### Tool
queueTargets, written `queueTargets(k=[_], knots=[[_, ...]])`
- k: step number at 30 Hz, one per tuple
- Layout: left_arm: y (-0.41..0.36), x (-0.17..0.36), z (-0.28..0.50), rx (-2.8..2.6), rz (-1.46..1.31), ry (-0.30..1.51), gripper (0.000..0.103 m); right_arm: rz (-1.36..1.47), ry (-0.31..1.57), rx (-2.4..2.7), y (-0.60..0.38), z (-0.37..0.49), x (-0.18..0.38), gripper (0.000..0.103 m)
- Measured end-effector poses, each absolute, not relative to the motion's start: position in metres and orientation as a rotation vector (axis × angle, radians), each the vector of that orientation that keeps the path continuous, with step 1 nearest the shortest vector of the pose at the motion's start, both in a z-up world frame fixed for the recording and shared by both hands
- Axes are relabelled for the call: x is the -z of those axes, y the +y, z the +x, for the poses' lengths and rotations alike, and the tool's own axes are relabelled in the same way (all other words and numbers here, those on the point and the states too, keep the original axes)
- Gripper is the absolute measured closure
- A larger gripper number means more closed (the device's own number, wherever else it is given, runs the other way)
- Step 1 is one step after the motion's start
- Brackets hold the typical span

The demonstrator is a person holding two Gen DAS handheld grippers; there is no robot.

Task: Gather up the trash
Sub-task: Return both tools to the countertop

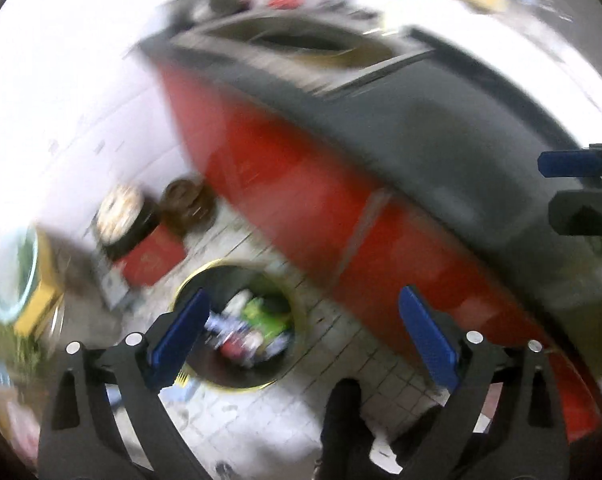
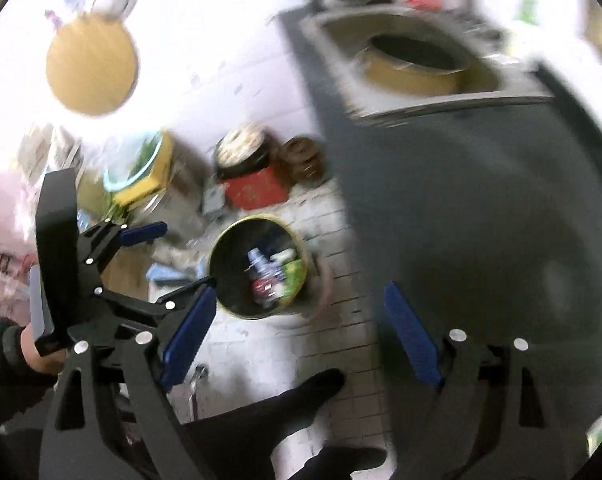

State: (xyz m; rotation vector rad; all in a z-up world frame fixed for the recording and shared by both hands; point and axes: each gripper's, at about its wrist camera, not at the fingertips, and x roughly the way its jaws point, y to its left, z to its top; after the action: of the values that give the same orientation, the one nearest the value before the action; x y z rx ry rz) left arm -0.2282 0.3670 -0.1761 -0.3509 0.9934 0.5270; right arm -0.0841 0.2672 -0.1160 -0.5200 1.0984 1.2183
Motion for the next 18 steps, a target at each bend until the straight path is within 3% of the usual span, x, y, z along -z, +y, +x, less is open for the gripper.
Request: queueTargets(k=[10, 18], knots=[[0.195, 0.082, -0.071, 0.014, -0.119, 0.857, 0.01, -0.3, 0.957, -0.821, 0.034, -0.02, 0.03, 0.017], [0.051, 0.055, -0.012, 0.341, 0.04, 0.819, 0.01, -0.177, 0.897, -0.539, -0.142, -0.011, 0.007, 0.017]])
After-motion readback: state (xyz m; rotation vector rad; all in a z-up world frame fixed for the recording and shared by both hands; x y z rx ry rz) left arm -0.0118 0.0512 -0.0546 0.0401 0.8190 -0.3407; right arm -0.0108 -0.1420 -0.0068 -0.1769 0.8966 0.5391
